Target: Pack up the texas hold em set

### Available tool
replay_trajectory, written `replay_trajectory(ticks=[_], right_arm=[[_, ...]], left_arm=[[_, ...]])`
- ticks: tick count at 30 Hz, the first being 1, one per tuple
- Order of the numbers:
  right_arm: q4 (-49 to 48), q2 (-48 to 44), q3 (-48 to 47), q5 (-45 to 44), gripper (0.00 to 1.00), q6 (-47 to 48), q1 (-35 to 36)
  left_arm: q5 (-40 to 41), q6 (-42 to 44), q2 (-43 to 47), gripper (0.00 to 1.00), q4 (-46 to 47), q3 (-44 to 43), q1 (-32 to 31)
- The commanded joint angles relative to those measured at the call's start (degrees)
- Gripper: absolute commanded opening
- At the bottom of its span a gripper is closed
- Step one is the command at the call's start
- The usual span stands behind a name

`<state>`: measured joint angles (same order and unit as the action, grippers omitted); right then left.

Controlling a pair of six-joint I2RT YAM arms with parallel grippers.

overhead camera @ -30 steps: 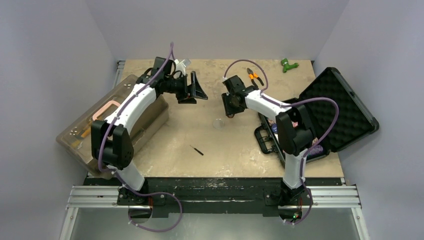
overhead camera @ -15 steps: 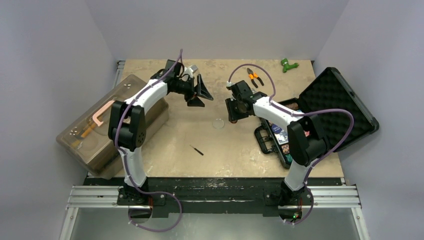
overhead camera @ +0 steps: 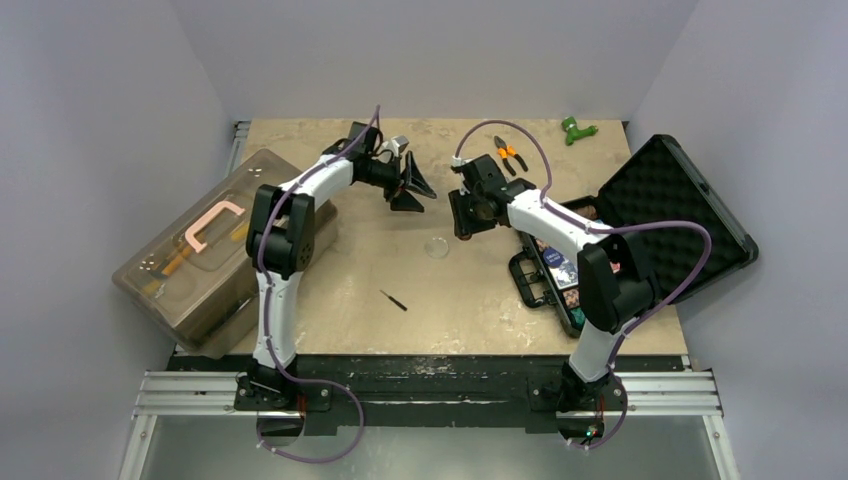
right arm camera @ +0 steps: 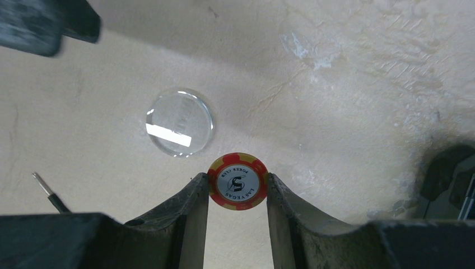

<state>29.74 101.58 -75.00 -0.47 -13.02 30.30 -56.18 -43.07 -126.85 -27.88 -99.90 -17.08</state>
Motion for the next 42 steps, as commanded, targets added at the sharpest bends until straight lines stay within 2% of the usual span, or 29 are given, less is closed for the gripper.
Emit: replay_trajectory(ticks=[1, 10, 24, 42], right_arm=[[0.08, -0.93, -4.71, 0.23, 0.21, 0.62, -0.22], [1.15, 0.62, -8.41, 1.61, 0.21, 0.71, -0.17], [1.67, 2.1, -10.78, 2.39, 0.2, 0.64, -0.16], [2.08, 2.7, -11.58, 2.05, 0.2, 1.05, -0.21]], left_arm=[[-4.98, -1.16, -3.06, 0.58, 0.86, -4.4, -0.79], [-8.87, -2.01, -8.19, 0.56, 1.91, -8.3, -3.19], [-13.17, -3.19, -10.61, 0.56, 5.55, -9.09, -5.68], [-16.5, -2.66, -10.54, 0.41, 7.83, -7.22, -7.42]])
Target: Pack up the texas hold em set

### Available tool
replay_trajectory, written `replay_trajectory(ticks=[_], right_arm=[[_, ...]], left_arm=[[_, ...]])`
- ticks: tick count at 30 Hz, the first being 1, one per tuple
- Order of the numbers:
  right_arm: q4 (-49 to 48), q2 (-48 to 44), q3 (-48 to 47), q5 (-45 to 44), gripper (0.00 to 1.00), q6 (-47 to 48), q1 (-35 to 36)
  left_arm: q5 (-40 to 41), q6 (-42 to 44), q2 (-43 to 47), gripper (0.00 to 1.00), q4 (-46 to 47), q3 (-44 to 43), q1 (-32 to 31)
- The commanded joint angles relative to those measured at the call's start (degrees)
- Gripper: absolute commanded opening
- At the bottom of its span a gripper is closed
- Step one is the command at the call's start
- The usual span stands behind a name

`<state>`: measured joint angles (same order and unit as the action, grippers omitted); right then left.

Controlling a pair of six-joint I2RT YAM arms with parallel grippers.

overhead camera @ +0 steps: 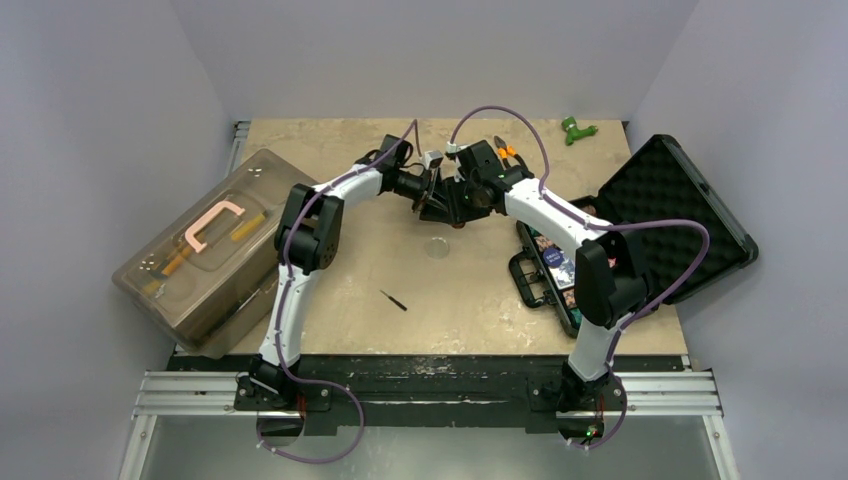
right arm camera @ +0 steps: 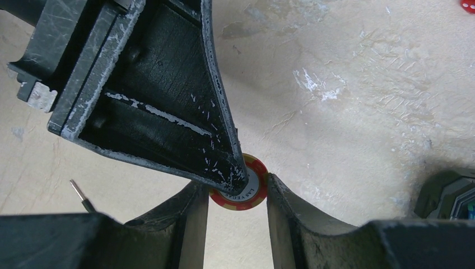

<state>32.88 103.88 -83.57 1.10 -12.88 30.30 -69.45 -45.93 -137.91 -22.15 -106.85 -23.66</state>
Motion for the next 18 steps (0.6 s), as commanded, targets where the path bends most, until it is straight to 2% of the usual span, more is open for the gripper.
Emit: replay_trajectory(ticks=[1, 18], right_arm=[[-1.09, 0.47, -3.08, 0.48, 0.2, 0.91, -0.21], [-0.98, 1.26, -3.87, 0.3, 0.2, 1.19, -0.16]], left_arm=[[-3.3, 0.19, 0.59, 0.4, 2.18, -0.15, -0.9], [-4.47, 1.27, 0.62, 0.24, 2.35, 0.93, -1.65]])
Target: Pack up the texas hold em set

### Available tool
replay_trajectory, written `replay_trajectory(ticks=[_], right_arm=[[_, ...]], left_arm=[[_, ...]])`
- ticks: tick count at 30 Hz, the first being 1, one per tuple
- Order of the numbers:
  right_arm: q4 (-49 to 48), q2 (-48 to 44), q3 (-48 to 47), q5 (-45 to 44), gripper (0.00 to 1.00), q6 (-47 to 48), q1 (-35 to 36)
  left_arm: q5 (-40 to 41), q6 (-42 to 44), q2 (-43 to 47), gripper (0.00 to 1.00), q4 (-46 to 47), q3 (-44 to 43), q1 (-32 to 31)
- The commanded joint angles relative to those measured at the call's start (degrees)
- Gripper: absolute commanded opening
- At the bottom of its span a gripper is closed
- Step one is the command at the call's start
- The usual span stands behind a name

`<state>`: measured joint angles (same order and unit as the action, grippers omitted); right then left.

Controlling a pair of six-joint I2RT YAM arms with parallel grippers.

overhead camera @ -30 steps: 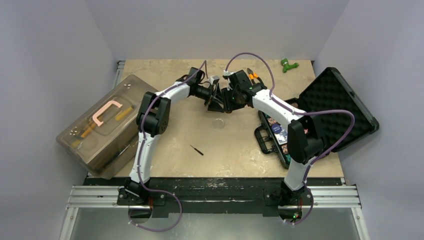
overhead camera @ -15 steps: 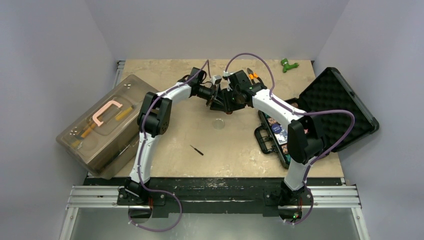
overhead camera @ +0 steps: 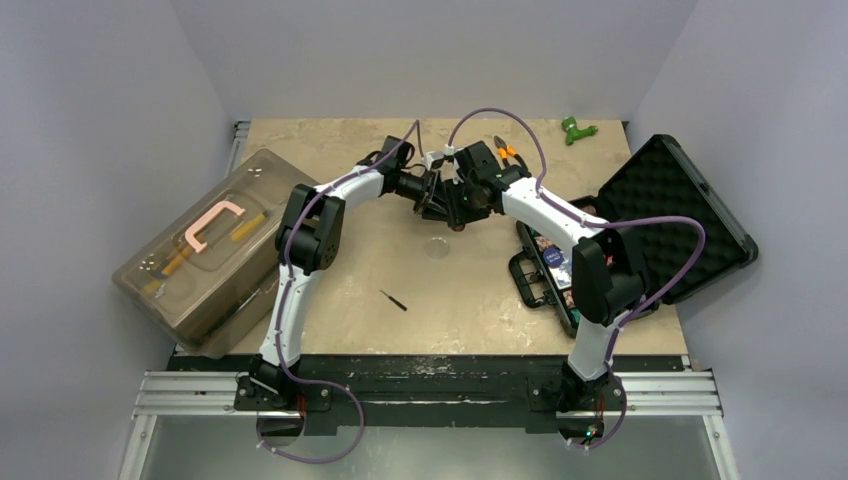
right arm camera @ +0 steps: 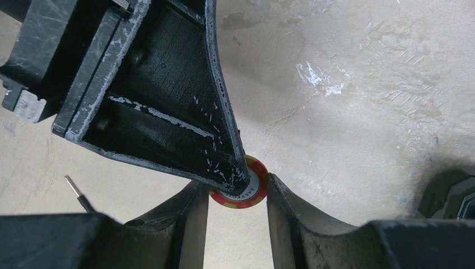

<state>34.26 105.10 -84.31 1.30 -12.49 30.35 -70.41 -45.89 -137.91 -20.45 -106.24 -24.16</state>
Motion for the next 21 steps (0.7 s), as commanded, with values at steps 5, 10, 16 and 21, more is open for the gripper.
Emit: replay_trajectory(ticks=[5, 10, 16, 21], right_arm=[[-2.1, 0.19, -3.65, -0.12, 0.2, 0.81, -0.22], [-2.01, 0.17, -3.92, -0.13, 0.2, 1.01, -0.21], [-1.89, 0.37, -4.33, -0.23, 0.2, 1.14, -0.23], [-2.26, 0.54, -4.23, -0.27, 0.2, 1.23, -0.22]], left_arm=[[-3.89, 1.41, 0.62, 0.19, 0.68, 0.24, -1.23], [-4.25, 1.5, 0.36, 0.24, 0.76, -0.02, -1.24], [-4.64, 1.5, 0.02, 0.16, 0.97, -0.11, -1.24], [-4.73, 1.23, 0.09, 0.04, 1.48, 0.14, -1.24]])
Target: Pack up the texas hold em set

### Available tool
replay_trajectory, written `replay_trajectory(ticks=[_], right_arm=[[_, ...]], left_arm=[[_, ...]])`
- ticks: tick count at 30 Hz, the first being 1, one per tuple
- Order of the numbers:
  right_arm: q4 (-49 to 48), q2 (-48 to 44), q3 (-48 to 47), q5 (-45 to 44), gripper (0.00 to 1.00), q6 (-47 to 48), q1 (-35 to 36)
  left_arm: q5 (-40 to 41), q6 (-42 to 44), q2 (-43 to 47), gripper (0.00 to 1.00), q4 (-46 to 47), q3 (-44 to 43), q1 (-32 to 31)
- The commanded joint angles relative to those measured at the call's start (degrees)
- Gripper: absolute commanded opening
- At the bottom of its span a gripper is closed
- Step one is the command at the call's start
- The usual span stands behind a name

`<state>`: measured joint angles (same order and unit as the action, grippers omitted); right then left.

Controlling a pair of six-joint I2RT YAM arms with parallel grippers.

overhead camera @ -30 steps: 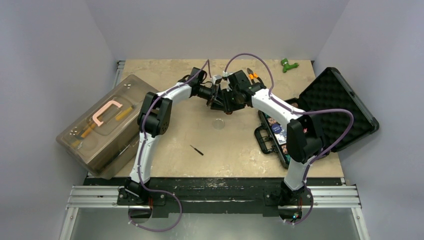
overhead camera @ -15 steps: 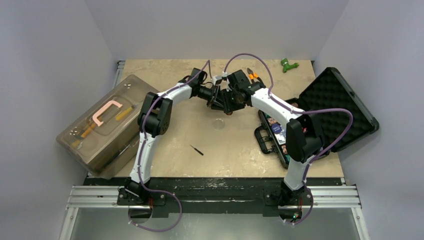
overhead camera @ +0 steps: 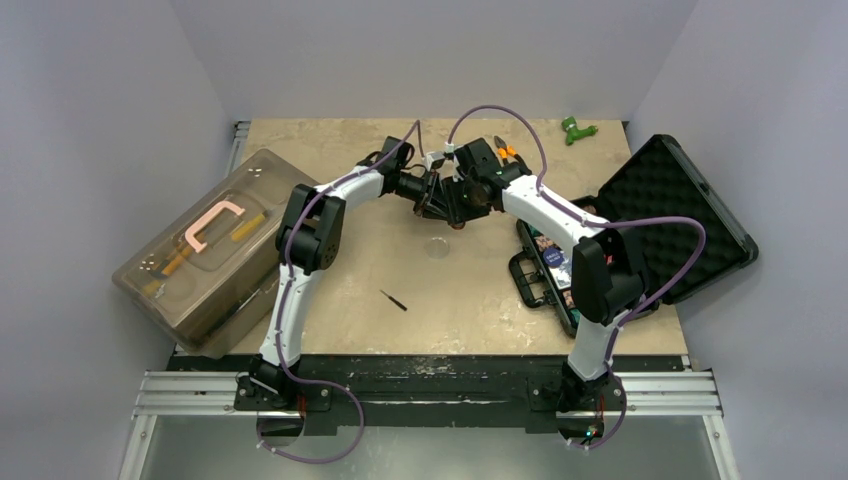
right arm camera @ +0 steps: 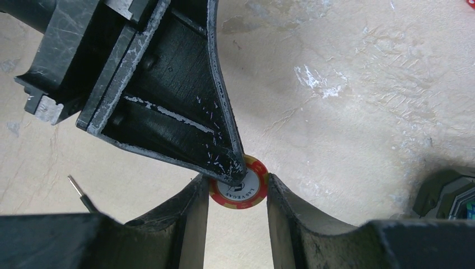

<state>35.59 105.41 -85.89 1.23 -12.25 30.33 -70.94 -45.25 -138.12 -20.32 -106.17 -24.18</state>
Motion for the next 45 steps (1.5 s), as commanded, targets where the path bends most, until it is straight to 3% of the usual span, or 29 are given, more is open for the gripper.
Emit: replay_trajectory(ticks=[1, 4, 9, 11, 13, 17, 19, 21, 25, 28, 32, 40, 45], right_arm=[[-3.71, 0.32, -2.62, -0.24, 0.2, 1.0, -0.2], [-3.59, 0.37, -2.43, -0.52, 0.25, 0.99, -0.19], [-4.42, -3.08, 1.32, -0.04, 0.85, 1.07, -0.18], [-3.81, -5.62, 4.1, -0.21, 0.97, 0.42, -0.33], [-4.49, -9.08, 8.06, 1.71, 0.99, -0.32, -1.08], [-16.1, -19.14, 24.02, 22.37, 0.96, -7.38, -10.34], [-30.16, -23.88, 32.81, 36.3, 0.88, -14.09, -16.95], [-44.45, -26.34, 40.24, 44.31, 0.78, -21.88, -19.84], [-56.12, -25.39, 45.92, 47.64, 0.58, -30.55, -21.32], [-76.65, -25.33, 53.31, 47.8, 0.55, -44.67, -23.12], [-91.83, -22.93, 56.13, 49.49, 0.51, -53.99, -23.19], [-103.63, -20.56, 60.88, 48.57, 0.22, -61.19, -23.55], [-107.67, -20.41, 63.05, 48.83, 0.23, -63.73, -24.01]], left_arm=[[-4.25, 0.32, 0.33, 0.02, 1.52, 0.06, -1.19], [-3.51, -0.2, 0.73, 0.0, 1.64, 0.4, -1.12], [0.6, 0.66, 3.65, 0.0, -0.94, 1.1, -0.75], [2.66, 0.62, 5.68, 0.0, -0.6, 2.85, -0.48], [4.1, 0.33, 7.85, 0.0, 0.63, 4.58, -0.42], [3.53, -3.33, 10.81, 0.0, 6.69, 7.88, -0.91], [3.09, -6.02, 11.98, 0.0, 10.65, 9.73, -1.31], [2.48, -8.61, 12.86, 0.0, 14.08, 11.23, -1.91], [1.58, -11.22, 14.57, 0.0, 17.74, 12.71, -3.83], [1.44, -11.24, 16.12, 0.0, 18.12, 13.31, -5.28], [0.92, -10.93, 17.16, 0.0, 18.08, 13.02, -6.39], [0.48, -10.83, 18.37, 0.0, 18.03, 13.1, -6.92], [0.18, -10.82, 18.58, 0.0, 18.12, 13.09, -7.13]])
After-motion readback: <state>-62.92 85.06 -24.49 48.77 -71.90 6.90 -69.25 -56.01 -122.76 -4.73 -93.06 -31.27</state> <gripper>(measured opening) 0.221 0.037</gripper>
